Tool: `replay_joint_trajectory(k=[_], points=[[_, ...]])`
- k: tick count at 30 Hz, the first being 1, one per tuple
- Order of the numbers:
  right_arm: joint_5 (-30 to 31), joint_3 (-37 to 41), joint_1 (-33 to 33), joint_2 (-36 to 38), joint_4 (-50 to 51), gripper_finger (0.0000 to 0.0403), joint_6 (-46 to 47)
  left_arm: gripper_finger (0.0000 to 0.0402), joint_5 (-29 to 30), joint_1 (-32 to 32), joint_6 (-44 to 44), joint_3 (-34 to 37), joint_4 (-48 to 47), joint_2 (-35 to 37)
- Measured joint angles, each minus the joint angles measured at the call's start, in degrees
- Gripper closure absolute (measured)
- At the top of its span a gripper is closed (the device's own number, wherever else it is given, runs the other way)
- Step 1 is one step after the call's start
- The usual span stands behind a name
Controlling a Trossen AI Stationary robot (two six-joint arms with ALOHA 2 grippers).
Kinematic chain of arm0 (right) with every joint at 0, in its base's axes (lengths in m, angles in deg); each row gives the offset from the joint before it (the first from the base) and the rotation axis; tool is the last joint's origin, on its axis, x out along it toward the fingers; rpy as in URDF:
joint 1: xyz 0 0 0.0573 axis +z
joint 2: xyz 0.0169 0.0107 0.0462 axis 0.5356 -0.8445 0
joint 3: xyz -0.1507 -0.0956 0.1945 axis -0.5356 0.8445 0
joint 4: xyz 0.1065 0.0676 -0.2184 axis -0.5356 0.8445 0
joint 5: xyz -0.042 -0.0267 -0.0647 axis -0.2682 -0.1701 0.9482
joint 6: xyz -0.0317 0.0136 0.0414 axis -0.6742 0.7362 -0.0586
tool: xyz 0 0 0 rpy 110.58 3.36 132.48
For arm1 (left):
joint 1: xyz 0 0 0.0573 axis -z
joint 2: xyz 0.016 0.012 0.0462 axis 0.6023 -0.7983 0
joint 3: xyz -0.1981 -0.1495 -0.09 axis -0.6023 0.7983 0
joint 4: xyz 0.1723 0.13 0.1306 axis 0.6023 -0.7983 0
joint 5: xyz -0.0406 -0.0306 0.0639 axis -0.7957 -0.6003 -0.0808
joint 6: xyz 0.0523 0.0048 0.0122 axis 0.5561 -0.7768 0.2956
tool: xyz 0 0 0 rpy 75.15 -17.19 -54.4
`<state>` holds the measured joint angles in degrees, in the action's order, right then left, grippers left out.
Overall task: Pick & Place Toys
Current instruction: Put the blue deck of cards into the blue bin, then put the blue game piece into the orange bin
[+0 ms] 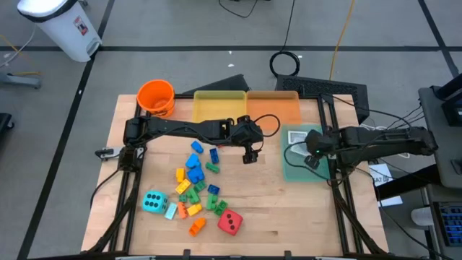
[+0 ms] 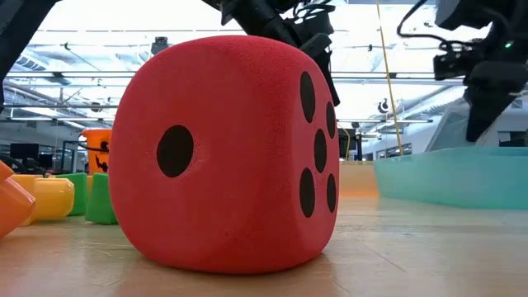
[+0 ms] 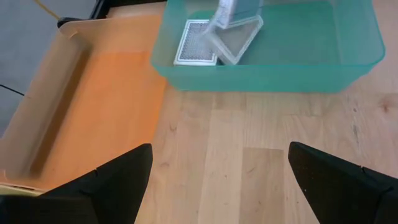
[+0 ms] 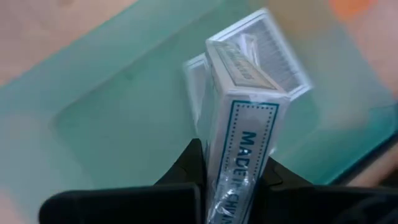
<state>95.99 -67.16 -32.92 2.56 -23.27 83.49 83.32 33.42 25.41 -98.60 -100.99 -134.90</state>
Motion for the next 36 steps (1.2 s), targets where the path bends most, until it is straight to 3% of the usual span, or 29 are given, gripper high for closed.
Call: replay_joint_trajectory(k=[4,10,14,20,28,32,36], points=[[2.0,0.0,0.0,-4.0,-2.1,0.0374,-1.2,0.0023,0.0,0.0,0.0,0.0,-0.1,0.0],[-9.6,0.0,0.0,-7.9,-8.3,0.0367,-4.5,0.0023,0.0,0.0,0.0,0.0,-0.5,0.0],[-11.0,0.0,0.0,-9.5,-12.6,0.0369,-4.9,0.0023,0.0,0.0,0.0,0.0,-0.5,-0.1],[-13.9,0.0,0.0,-11.5,-14.3,0.0306,-4.4,0.0023,0.0,0.0,0.0,0.0,-1.1,-0.1],[-13.5,0.0,-0.7,-12.8,-17.4,0.0200,-8.1,0.0023,0.0,0.0,-0.1,0.0,-2.2,-0.1],[-9.4,0.0,-1.9,-12.3,-16.6,0.0186,-9.7,0.0023,0.0,0.0,-0.2,0.0,-2.2,-0.1],[-0.6,0.0,-2.9,-11.6,-16.3,0.0193,-12.5,0.0023,0.0,0.0,-0.3,0.0,-2.2,-0.1]])
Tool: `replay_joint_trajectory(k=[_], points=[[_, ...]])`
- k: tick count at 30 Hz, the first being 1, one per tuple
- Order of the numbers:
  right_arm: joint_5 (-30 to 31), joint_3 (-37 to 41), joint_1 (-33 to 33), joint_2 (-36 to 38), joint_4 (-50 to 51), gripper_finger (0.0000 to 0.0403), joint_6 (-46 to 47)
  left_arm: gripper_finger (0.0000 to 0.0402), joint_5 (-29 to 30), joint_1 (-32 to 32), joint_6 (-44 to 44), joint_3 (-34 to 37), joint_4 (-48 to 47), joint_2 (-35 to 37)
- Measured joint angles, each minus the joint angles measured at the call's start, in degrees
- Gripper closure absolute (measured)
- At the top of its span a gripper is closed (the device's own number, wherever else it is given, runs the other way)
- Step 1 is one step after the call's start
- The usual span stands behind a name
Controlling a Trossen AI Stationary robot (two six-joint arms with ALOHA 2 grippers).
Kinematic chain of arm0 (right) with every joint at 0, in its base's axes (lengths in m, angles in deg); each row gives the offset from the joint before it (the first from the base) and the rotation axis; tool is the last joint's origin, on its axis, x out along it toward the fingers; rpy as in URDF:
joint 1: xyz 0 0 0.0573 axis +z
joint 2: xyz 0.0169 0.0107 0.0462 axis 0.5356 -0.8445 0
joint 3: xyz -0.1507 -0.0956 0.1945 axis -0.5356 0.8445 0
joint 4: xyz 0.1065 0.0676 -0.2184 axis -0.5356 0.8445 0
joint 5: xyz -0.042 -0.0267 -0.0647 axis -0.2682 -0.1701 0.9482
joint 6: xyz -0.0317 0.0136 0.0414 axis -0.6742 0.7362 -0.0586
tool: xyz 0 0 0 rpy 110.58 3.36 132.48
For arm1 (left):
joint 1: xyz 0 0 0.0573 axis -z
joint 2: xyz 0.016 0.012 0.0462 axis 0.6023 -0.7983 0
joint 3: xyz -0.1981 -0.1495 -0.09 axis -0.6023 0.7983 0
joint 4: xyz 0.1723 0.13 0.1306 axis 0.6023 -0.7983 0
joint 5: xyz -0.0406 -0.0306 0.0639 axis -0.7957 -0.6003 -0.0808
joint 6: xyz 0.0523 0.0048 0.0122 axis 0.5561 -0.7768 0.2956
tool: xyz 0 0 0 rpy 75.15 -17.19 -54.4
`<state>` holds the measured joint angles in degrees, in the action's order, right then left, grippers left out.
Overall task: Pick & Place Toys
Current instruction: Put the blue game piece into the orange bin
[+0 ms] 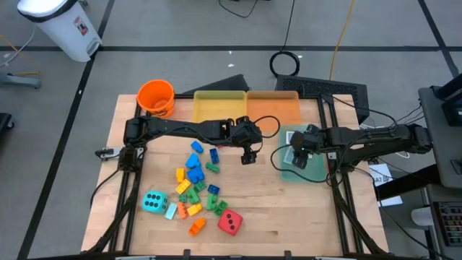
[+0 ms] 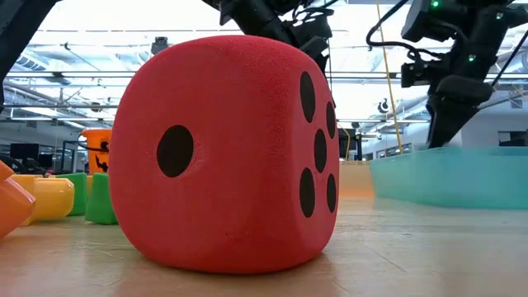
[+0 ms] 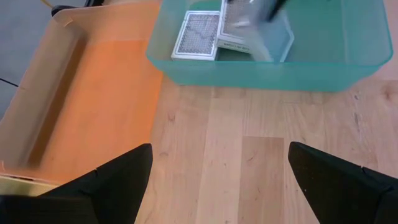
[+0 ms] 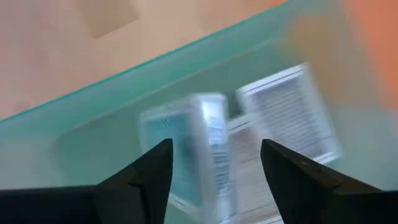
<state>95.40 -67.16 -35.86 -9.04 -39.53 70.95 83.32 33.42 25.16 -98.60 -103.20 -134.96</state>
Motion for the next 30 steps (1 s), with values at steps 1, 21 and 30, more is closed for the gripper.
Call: replay_joint_trajectory(k=[1,21,30], points=[[2.5,0.0,0.0,0.0,-0.1,0.0196,-1.0,0.0023,0.0,0.0,0.0,0.0,0.0,0.0],[10.4,0.0,0.2,8.7,-17.1,0.0227,-12.0,0.0023,-3.0,-0.5,-5.9,17.2,12.8,12.0],[9.0,0.0,0.2,12.9,-22.7,0.0230,-17.8,0.0023,-2.5,-0.3,-12.3,46.0,37.1,34.0]])
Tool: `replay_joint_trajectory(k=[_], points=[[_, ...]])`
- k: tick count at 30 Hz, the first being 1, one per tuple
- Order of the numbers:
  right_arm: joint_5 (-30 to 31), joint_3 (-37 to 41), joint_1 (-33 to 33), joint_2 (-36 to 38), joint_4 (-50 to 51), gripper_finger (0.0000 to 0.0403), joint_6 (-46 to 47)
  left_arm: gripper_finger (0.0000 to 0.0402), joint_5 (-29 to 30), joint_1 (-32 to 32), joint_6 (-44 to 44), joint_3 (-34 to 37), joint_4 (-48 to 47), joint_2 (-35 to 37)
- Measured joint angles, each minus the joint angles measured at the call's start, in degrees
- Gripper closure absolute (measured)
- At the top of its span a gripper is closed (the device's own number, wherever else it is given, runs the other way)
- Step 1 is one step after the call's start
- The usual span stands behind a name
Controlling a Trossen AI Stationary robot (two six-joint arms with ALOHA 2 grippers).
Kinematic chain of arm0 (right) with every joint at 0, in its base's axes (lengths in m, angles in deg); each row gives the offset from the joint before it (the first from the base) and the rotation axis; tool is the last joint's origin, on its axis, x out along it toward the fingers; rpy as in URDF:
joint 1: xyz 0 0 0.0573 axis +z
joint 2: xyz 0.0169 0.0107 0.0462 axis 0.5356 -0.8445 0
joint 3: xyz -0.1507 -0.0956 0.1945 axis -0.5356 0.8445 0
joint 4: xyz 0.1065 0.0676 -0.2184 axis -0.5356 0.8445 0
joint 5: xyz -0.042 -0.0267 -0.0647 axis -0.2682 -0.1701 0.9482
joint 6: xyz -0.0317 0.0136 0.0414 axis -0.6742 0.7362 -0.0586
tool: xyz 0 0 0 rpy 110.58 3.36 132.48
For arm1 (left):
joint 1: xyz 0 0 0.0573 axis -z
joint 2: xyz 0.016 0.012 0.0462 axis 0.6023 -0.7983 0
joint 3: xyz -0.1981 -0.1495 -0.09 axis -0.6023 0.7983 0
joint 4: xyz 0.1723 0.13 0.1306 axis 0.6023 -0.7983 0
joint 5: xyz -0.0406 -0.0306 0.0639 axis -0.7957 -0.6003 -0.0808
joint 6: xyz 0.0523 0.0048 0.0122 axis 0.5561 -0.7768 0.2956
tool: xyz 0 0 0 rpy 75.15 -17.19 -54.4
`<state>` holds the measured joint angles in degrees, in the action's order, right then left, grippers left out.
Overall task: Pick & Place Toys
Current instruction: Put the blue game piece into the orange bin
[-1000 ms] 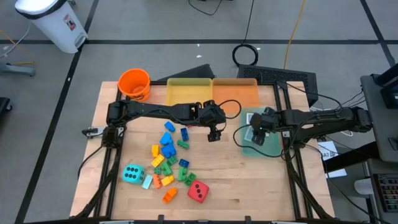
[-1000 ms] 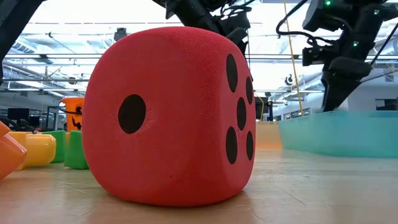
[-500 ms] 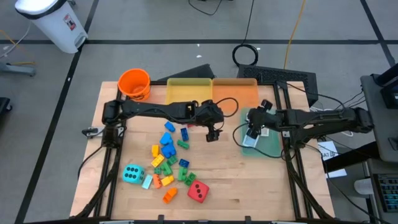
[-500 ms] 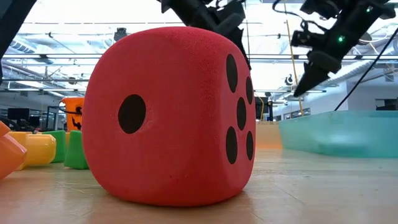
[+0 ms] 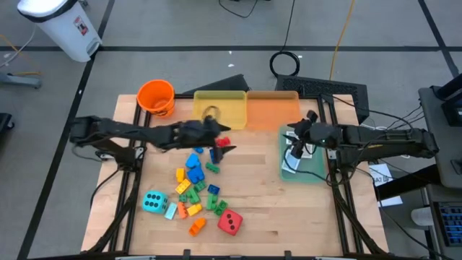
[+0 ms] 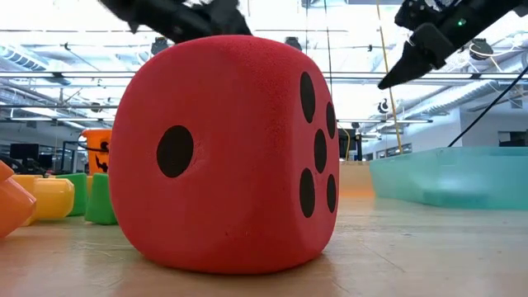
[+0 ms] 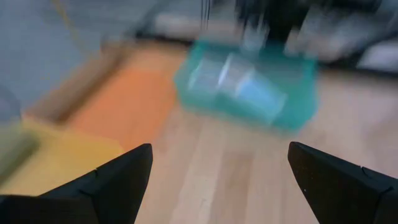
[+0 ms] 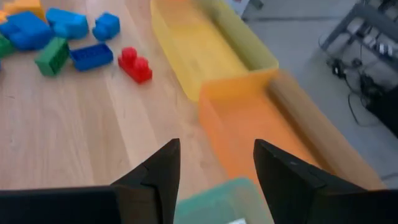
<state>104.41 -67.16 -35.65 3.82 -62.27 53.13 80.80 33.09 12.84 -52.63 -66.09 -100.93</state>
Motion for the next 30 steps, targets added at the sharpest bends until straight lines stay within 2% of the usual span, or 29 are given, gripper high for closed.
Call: replay_joint_trajectory(k=[4,8,11,14,17,20,25,30], points=[[-0.3,0.0,0.0,-0.1,-3.0,0.0232,-1.2,0.0023,1.0,-0.2,-7.0,10.0,10.0,6.4],[-1.4,0.1,0.0,-0.9,-4.3,0.0234,-1.3,0.0023,0.8,0.0,-10.9,14.8,8.7,9.9],[-1.3,0.1,0.0,-1.5,-4.5,0.0234,-1.1,0.0023,0.9,0.0,-13.6,15.2,-0.8,11.3],[-1.3,0.0,0.0,-2.3,-4.5,0.0234,-0.2,0.0023,1.3,0.8,-16.3,12.3,-16.0,12.6],[-1.3,0.9,0.0,-2.6,-6.0,0.0234,-0.5,0.0023,6.8,1.6,-19.9,8.6,-29.7,12.5],[-1.3,3.0,0.0,-2.7,-8.9,0.0234,-2.1,0.0023,11.2,2.0,-21.5,7.7,-37.0,11.5],[-1.3,5.4,0.0,-2.7,-12.2,0.0234,-4.7,0.0023,15.3,2.1,-11.2,10.1,-39.6,8.5],[-1.3,5.7,0.0,-2.7,-13.1,0.0234,-4.6,0.0023,16.0,1.4,1.5,10.3,-39.3,4.4]])
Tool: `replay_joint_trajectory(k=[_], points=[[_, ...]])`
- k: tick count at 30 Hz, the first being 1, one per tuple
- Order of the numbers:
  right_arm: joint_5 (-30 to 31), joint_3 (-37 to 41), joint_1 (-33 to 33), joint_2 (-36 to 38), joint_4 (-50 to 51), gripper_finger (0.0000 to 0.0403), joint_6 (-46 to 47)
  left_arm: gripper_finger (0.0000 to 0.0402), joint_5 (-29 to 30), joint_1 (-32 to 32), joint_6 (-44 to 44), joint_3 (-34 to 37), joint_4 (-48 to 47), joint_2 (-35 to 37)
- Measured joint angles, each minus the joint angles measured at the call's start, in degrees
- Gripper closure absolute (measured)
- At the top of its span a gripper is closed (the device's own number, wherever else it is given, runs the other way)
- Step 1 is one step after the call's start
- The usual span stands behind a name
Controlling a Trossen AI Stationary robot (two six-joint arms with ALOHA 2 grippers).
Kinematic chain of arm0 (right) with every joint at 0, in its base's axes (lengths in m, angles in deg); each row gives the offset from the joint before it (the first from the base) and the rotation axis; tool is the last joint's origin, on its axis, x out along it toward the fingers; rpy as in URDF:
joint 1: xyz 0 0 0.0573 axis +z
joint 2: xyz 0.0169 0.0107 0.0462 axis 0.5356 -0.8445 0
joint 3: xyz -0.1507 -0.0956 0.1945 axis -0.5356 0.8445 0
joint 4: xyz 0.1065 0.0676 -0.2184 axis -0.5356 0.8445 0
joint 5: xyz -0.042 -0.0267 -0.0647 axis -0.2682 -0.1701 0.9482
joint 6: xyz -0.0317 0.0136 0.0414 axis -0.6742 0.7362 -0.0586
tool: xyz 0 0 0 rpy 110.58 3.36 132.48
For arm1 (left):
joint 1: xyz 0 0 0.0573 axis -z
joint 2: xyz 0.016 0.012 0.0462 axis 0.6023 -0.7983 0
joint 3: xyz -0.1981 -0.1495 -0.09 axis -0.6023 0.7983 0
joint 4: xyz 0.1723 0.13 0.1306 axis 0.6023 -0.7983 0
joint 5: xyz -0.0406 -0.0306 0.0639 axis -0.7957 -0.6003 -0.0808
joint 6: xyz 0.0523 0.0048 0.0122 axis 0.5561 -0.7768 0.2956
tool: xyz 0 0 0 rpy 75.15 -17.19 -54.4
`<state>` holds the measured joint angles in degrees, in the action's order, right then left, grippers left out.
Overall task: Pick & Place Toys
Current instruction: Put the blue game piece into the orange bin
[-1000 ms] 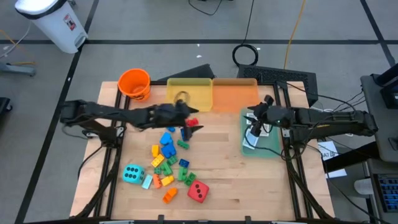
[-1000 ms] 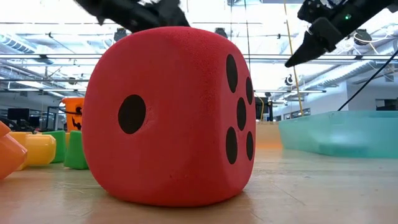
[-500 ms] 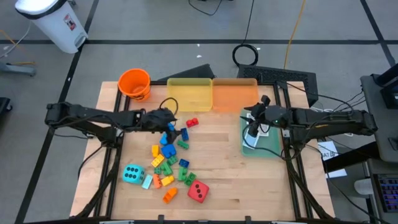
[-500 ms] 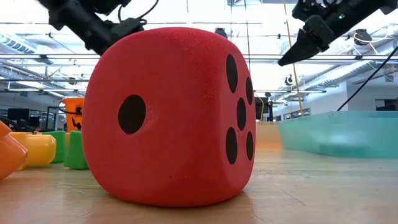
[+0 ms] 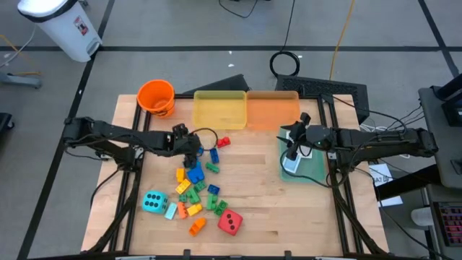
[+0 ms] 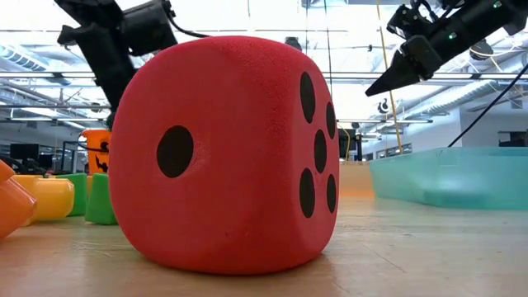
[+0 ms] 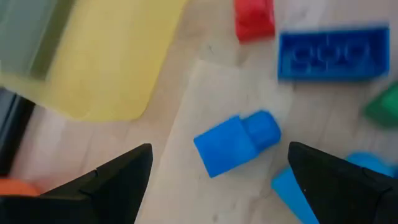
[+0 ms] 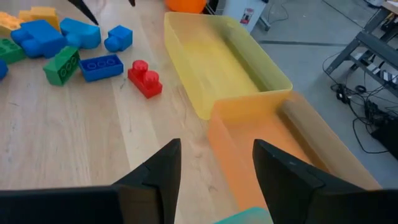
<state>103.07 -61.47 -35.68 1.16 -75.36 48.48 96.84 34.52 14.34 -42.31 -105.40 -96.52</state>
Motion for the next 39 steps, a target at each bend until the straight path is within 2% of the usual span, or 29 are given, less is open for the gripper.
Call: replay_joint_trajectory(k=[4,8,12,21,24,31,34,39], points=[[-0.6,0.0,0.0,0.0,-0.2,0.0234,0.0,0.0023,0.2,-1.1,10.1,0.0,1.5,-3.6],[-3.7,0.0,0.0,0.0,-0.5,0.0234,0.1,0.0023,0.9,-2.7,16.7,-0.1,4.2,-7.3],[-4.8,0.0,0.0,0.0,-0.8,0.0234,0.3,0.0023,0.9,-4.1,17.8,0.0,6.0,-10.4],[-4.8,0.0,0.0,0.0,-0.8,0.0234,0.5,0.0028,-3.8,-5.4,17.5,-0.3,6.4,-13.5],[-4.8,0.0,0.0,0.0,-0.8,0.0234,0.5,0.0055,-4.5,-5.3,17.5,-0.3,6.4,-13.6],[-4.8,0.0,0.0,0.0,-0.8,0.0234,0.5,0.0181,-6.3,-5.3,18.1,0.0,8.1,-13.8],[-4.8,0.0,0.0,0.0,-0.8,0.0234,0.5,0.0225,-7.2,-5.3,15.8,-0.1,10.4,-13.9],[-4.8,0.0,0.0,0.0,-0.8,0.0234,1.1,0.0256,-7.1,-5.3,11.8,0.0,12.8,-14.0]])
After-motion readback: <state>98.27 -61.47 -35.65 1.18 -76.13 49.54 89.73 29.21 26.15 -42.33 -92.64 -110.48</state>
